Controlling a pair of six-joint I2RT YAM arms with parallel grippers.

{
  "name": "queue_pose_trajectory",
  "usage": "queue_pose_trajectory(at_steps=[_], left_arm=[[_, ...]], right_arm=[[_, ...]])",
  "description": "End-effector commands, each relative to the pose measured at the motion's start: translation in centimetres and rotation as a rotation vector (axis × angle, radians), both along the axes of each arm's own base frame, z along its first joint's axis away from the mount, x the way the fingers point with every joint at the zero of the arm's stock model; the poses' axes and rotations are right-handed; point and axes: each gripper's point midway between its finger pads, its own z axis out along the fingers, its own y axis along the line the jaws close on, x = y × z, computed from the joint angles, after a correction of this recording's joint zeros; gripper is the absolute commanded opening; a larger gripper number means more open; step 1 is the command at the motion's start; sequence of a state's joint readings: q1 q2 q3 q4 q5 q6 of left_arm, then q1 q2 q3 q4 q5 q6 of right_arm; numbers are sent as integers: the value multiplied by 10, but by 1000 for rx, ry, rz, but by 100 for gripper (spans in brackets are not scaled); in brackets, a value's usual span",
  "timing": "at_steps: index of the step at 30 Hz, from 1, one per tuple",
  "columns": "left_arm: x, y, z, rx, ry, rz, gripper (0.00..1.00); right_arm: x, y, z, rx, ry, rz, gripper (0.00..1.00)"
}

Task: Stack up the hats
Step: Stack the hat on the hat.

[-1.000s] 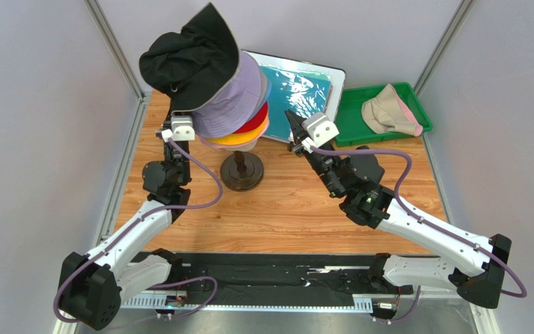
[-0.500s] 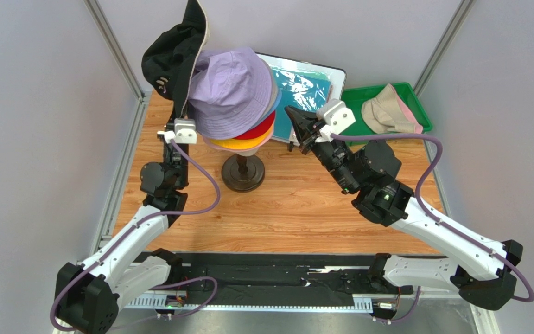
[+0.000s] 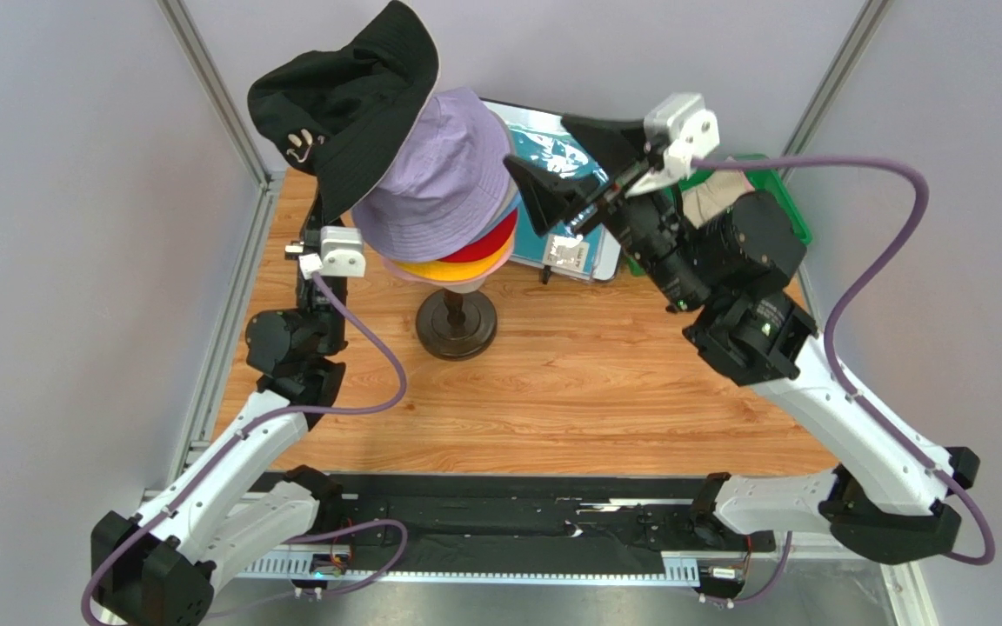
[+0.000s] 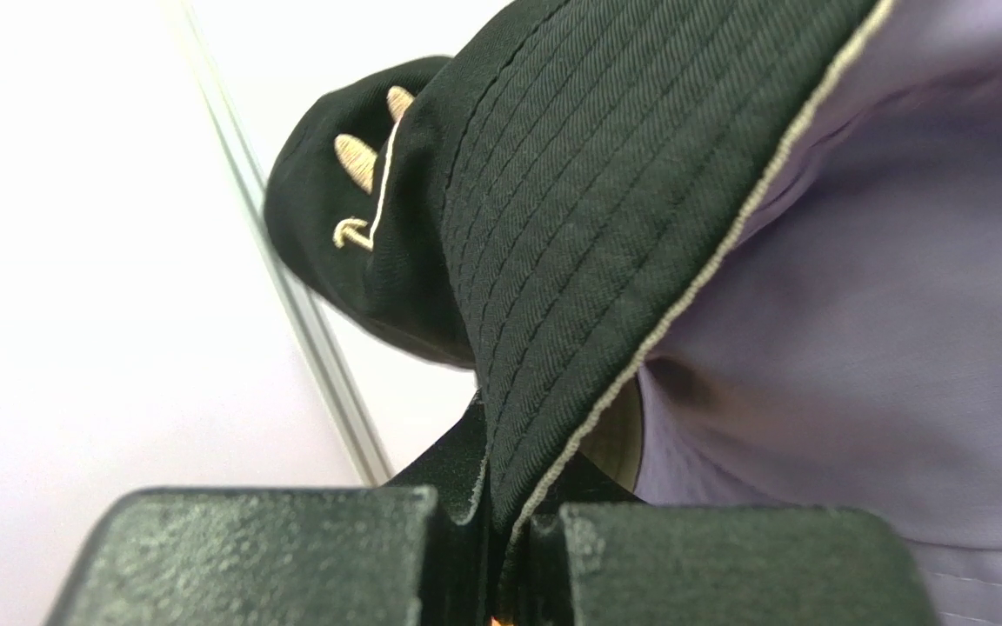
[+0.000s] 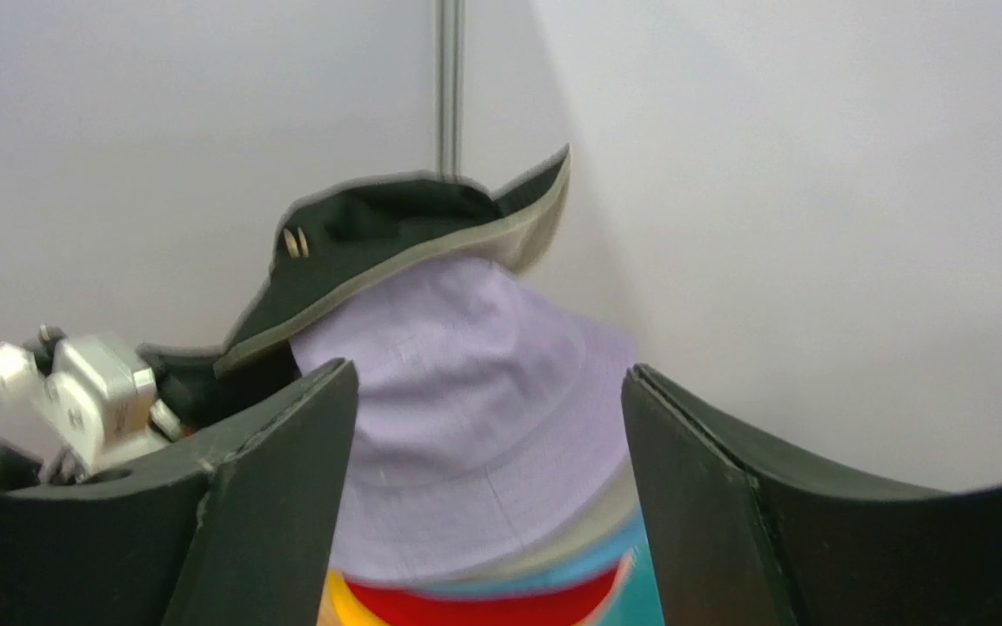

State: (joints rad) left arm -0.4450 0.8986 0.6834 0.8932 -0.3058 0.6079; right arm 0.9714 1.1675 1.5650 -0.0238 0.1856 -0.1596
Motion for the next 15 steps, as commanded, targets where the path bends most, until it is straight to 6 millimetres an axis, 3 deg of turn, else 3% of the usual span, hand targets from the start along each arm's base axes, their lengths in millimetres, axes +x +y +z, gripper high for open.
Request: queue_pose_trajectory(at_steps=[1, 2, 3, 5, 6, 8, 9, 12, 13, 15], left_arm=[[-22, -11, 34, 28, -106, -56, 0], [-23, -16, 34, 32, -107, -70, 0], [-25, -18, 35, 40, -112, -77, 0], [-28, -24, 37, 45, -120, -98, 0], [-28, -26, 36, 53, -119, -101, 0], [-28, -30, 37, 62, -120, -106, 0], [-27, -31, 37, 71, -119, -107, 0], [-26, -37, 37, 90, -119, -113, 0], [-27, -38, 39, 91, -124, -119, 0], [-29, -43, 40, 105, -129, -137, 0]], right_arm=[[14, 13, 25, 63, 100, 120, 83], [14, 26, 37, 73, 105, 212, 84], [31, 20, 35, 116, 186, 225, 84], [30, 21, 55, 161, 212, 344, 85], [53, 24, 48, 200, 292, 364, 85], [57, 35, 47, 189, 336, 466, 85], [77, 38, 47, 206, 361, 483, 85], [80, 45, 55, 246, 438, 645, 84], [93, 55, 42, 259, 519, 690, 84], [102, 57, 41, 273, 531, 721, 84]])
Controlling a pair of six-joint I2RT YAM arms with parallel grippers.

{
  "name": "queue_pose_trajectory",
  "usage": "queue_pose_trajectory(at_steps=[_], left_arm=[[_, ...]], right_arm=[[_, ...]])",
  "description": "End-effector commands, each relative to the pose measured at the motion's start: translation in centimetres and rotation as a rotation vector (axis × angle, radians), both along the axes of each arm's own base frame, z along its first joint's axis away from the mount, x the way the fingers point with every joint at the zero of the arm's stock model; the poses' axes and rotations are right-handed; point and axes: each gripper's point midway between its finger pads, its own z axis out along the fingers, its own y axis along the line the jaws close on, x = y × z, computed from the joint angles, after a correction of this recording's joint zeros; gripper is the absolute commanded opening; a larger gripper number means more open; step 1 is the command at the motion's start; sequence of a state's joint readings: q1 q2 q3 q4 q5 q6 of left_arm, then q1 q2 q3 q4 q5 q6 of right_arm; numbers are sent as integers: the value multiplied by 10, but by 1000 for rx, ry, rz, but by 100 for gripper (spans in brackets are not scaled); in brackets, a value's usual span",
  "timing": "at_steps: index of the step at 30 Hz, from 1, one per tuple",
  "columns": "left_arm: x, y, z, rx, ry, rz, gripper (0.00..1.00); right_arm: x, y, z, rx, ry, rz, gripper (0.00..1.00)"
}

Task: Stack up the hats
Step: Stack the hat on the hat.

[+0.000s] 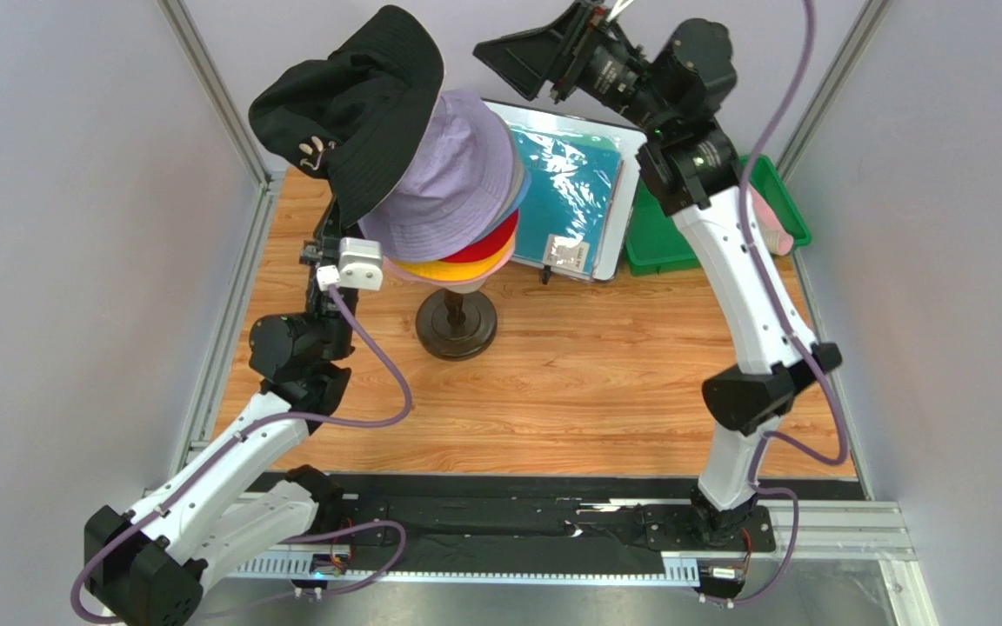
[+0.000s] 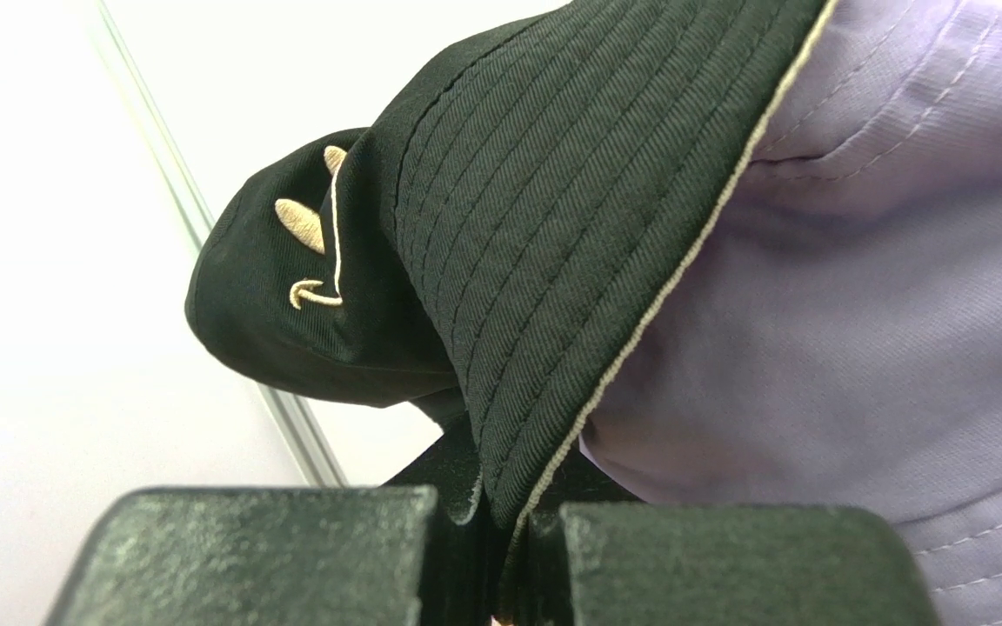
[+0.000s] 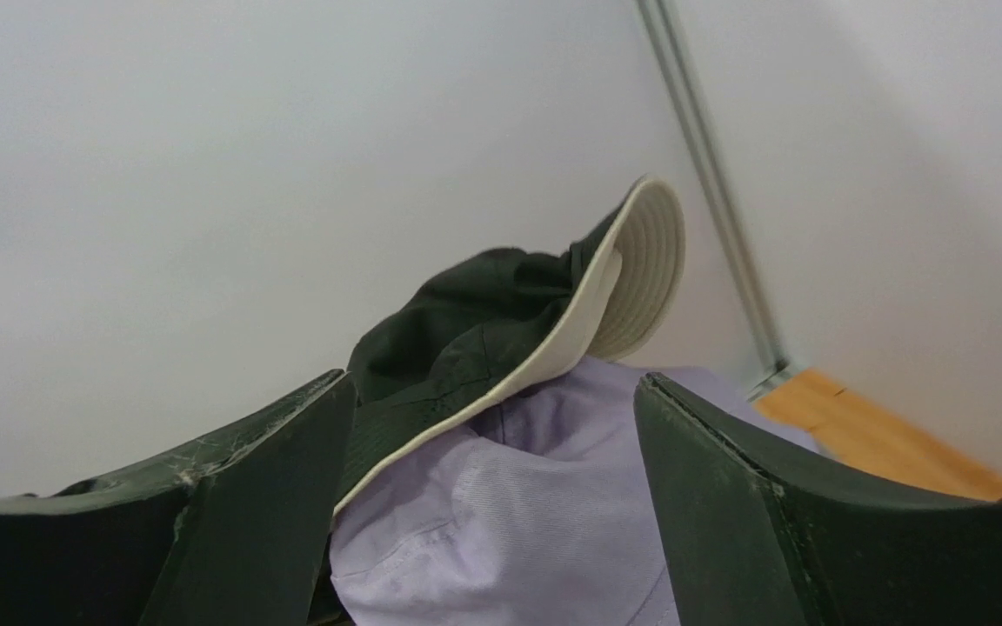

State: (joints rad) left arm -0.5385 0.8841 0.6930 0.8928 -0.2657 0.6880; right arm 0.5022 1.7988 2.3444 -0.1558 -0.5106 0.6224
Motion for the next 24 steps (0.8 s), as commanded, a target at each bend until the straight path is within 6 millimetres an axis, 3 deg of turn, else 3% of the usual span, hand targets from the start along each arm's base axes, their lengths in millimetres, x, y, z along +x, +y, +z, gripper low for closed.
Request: queue_pose_trajectory(at_steps=[1, 11, 17, 24], left_arm=[[-16, -17, 30, 34, -90, -74, 0], [-20, -48, 34, 143, -92, -111, 0], [-19, -68, 32, 199, -83, -127, 0], [-19, -79, 31, 236, -74, -134, 0]], right_arm=[[-14, 19, -9, 48, 177, 294, 84], [-13, 26, -11, 53, 161, 355, 83], [-21, 23, 1, 74, 105, 372, 83], [-15, 29, -10, 52, 142, 390, 84]])
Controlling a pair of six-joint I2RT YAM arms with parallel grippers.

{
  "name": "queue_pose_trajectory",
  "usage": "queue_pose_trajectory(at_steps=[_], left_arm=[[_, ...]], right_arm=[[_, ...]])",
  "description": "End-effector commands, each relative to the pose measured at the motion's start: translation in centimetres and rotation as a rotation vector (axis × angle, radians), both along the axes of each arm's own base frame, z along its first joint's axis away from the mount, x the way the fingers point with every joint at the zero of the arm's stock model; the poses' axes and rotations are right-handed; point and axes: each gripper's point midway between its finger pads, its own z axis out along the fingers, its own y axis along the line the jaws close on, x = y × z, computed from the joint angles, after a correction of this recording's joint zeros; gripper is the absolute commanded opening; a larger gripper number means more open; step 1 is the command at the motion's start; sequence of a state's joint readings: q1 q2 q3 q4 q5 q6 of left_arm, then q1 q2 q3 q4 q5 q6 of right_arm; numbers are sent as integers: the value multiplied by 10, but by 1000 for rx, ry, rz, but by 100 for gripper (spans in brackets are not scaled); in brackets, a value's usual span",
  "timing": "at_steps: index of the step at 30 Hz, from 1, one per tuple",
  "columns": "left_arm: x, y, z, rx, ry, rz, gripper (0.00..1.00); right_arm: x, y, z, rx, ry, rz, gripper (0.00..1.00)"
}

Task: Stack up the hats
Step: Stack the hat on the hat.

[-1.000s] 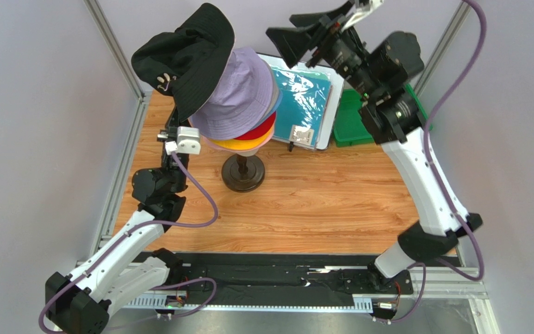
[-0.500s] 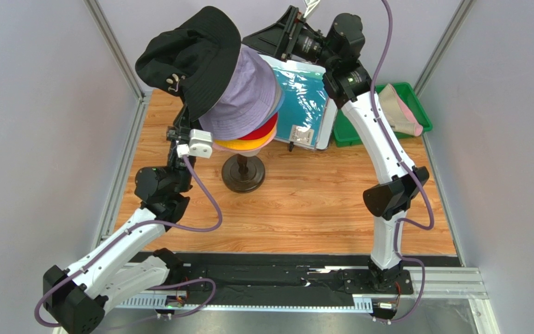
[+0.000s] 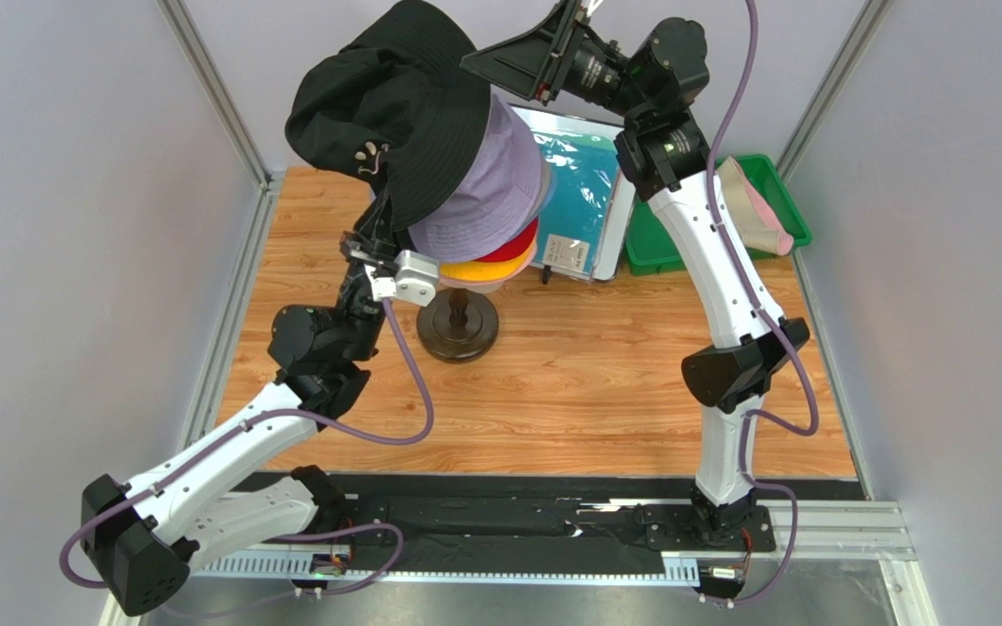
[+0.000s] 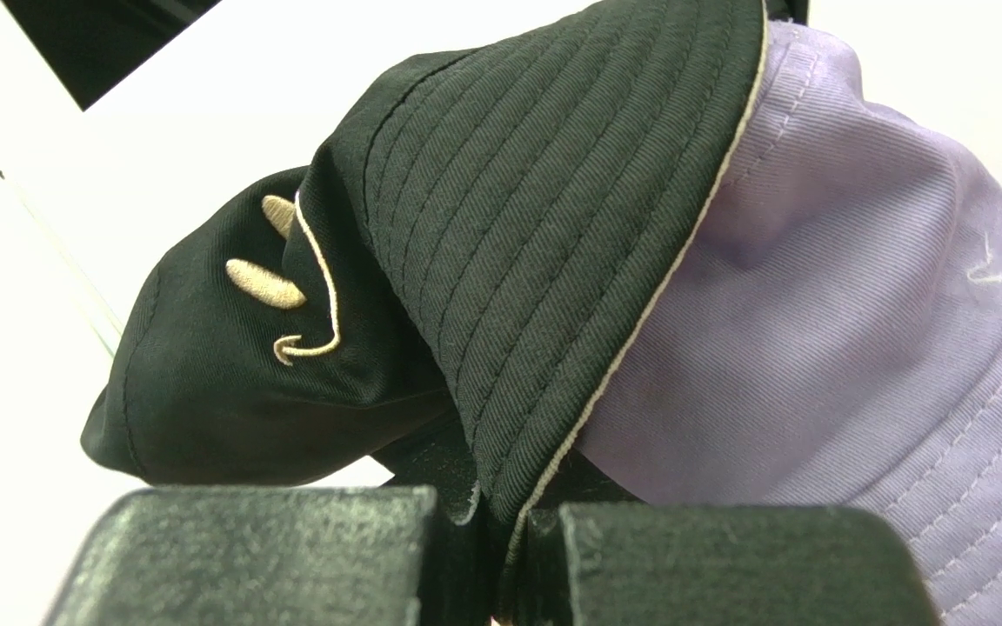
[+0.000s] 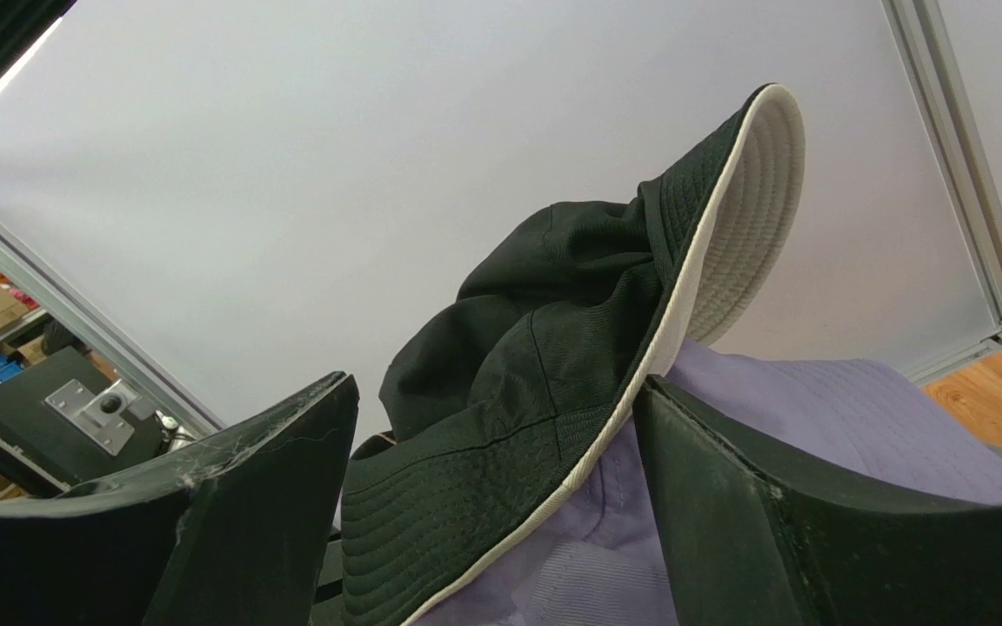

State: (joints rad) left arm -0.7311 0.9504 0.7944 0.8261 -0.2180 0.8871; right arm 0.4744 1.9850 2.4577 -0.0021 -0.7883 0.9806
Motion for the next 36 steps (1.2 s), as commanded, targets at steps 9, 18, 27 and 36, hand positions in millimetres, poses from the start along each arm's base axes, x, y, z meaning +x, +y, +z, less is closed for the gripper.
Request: queue_pose_trajectory(at_steps=[9, 18, 27, 36], left_arm=[[-4, -11, 5, 69, -14, -3, 0], [-3, -5, 3, 63, 3, 30, 0], [5, 26, 11, -14, -2, 205, 0], [3, 42, -3, -64, 37, 213, 0]], right_arm=[[4, -1, -13, -77, 41, -55, 54], [-7, 0, 4, -4, -30, -19, 0], [-44, -30, 42, 111, -69, -88, 0], [-39, -46, -2, 22, 29, -233, 0]])
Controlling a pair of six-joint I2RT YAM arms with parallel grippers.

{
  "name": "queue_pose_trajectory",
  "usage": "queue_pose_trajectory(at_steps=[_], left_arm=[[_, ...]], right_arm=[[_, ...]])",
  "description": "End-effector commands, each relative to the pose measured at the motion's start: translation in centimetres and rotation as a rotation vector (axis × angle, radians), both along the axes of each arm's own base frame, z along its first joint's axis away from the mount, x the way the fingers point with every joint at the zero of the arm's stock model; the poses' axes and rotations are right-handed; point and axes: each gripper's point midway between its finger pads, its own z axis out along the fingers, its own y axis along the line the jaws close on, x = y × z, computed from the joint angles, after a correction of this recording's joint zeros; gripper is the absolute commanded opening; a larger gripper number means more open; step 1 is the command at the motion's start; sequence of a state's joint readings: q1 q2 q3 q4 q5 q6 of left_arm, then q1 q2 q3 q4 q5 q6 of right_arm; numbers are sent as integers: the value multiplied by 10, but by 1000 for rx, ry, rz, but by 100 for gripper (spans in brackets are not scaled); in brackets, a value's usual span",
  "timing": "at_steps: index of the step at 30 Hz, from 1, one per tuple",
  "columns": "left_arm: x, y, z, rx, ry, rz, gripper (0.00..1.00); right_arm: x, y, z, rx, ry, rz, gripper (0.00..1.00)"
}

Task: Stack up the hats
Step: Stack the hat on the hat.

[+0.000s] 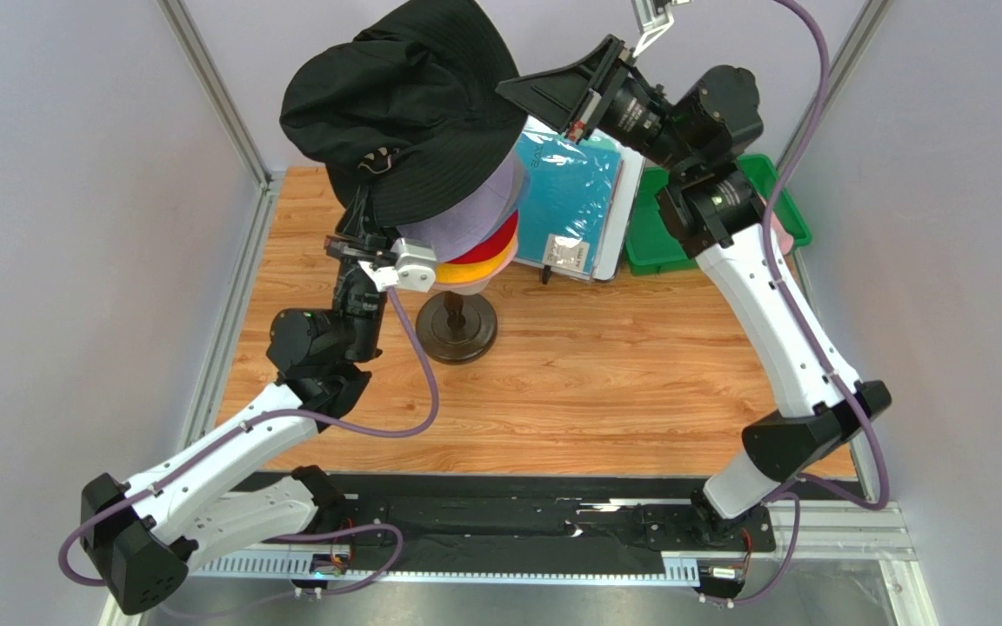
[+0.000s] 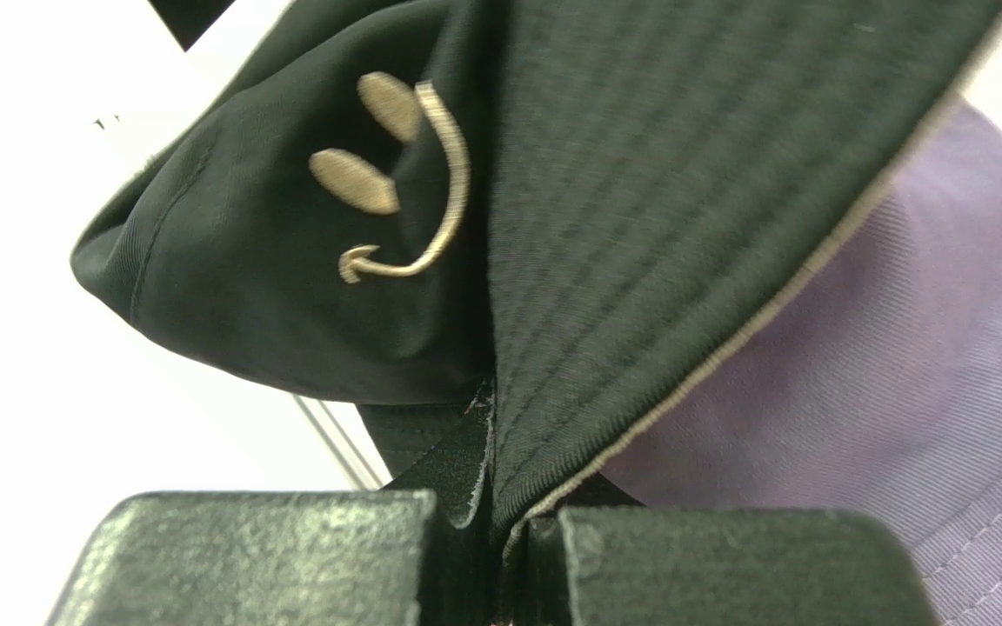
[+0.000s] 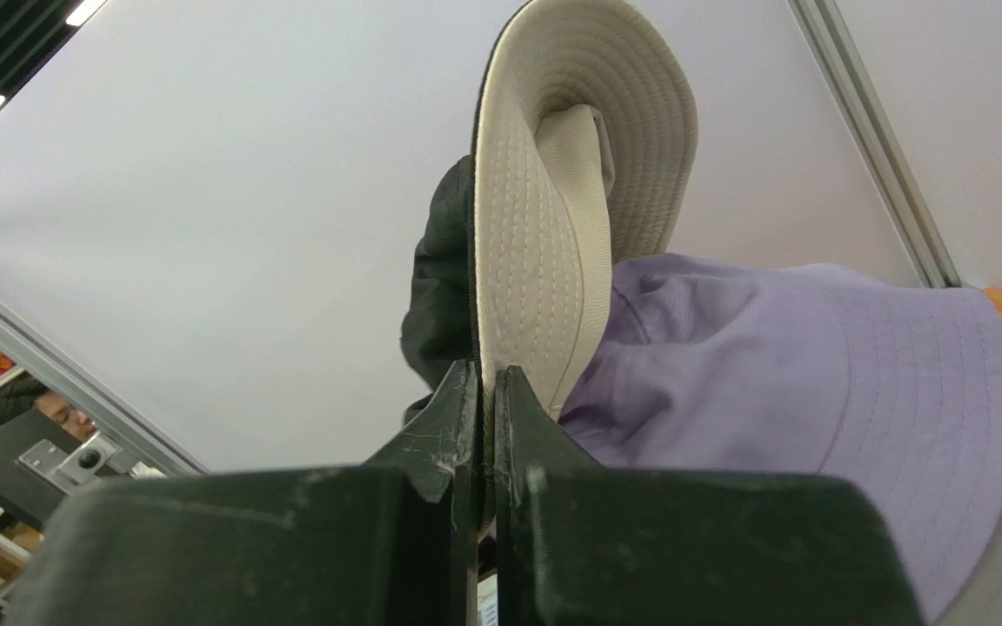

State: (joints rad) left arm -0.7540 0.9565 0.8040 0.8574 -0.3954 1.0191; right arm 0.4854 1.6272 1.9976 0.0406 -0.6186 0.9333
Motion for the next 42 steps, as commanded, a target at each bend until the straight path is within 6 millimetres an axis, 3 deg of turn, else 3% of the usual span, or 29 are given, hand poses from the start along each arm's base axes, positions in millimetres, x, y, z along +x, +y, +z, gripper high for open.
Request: queue_pose_trajectory(at_steps=[1, 8, 14, 20, 26, 28, 34, 38, 42], left_arm=[[2, 16, -10, -59, 27, 24, 0], [10, 25, -36, -94, 84, 32, 0], [10, 27, -57, -111, 115, 20, 0], [17, 29, -80, -127, 156, 22, 0], [31, 37, -101, -132, 208, 68, 0], [31, 36, -107, -136, 218, 59, 0], [29, 35, -113, -164, 246, 31, 0], [29, 32, -129, -177, 283, 8, 0], [19, 27, -138, -202, 285, -68, 0]], right_arm=[[2, -9, -9, -23, -10, -84, 0], [38, 4, -79, -127, 149, -109, 0], [57, -3, -128, -135, 252, -138, 0], [56, -12, -144, -140, 274, -164, 0], [52, -21, -177, -196, 311, -209, 0], [50, -23, -194, -211, 335, -213, 0], [39, -26, -213, -209, 366, -206, 0], [38, -28, -240, -224, 408, -210, 0], [40, -28, -251, -210, 437, -211, 0]])
